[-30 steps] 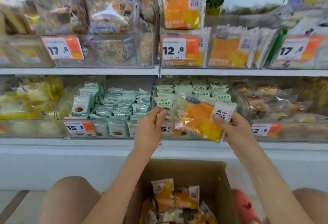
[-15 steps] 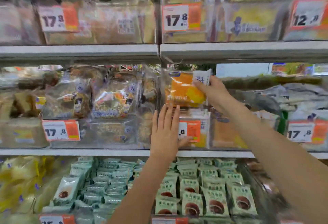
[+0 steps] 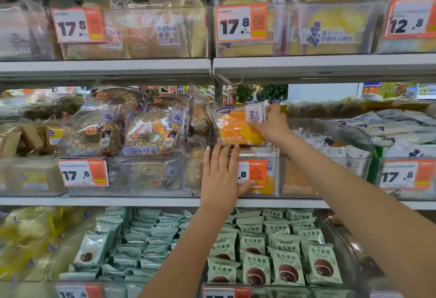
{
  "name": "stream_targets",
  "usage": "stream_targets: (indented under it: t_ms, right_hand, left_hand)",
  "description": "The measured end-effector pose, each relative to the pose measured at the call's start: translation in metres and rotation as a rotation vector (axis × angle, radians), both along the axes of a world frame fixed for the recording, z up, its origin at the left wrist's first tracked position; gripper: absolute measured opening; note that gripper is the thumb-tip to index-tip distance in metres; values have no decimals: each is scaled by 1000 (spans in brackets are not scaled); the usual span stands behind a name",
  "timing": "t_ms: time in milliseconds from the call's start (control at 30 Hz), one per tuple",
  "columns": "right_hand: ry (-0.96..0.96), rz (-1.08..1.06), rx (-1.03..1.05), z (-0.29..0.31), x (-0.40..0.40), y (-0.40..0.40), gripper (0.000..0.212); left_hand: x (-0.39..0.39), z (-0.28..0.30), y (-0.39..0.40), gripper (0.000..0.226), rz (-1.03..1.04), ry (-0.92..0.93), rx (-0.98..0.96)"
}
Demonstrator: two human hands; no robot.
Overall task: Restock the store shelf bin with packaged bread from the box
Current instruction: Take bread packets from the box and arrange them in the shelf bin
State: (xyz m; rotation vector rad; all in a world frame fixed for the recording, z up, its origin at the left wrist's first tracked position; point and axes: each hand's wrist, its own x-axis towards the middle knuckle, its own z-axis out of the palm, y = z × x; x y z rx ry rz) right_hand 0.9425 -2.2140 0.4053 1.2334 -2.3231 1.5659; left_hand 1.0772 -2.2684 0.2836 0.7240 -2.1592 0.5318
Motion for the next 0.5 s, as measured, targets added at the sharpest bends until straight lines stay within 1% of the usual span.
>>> stream_targets:
  t_ms: [100,167,200,267,333,400,433,500]
  right_hand:
    - [-7,-38,7,-2,3,5,70]
    - [-9,-74,-38,-4,6,13,66]
    - [9,-95,-93,-7,9,20,60]
    - [100,-119,-272,-20,23,40,44]
    - [271,-127,-421,-46,39,63,29]
    - [463,-104,-456,-86,50,82,19]
    - [518,-69,-442,-109,55,90,17]
    - [549,-18,-382,-161,65,107,15]
  left_hand:
    - [0,2,1,85,9,-14,12]
    - [1,3,3,86,20,-34,34]
    - [2,3,4,85,24,-31,35]
    - [8,-5,10,80,12,5,-5]
    - [18,-29,18,64,-84,35,-154]
    - [27,-61,31,51,-260,0,-317]
    - [31,-78,39,46,-349,-30,-352]
    - [38,-111,56,35,-485,-126,-324]
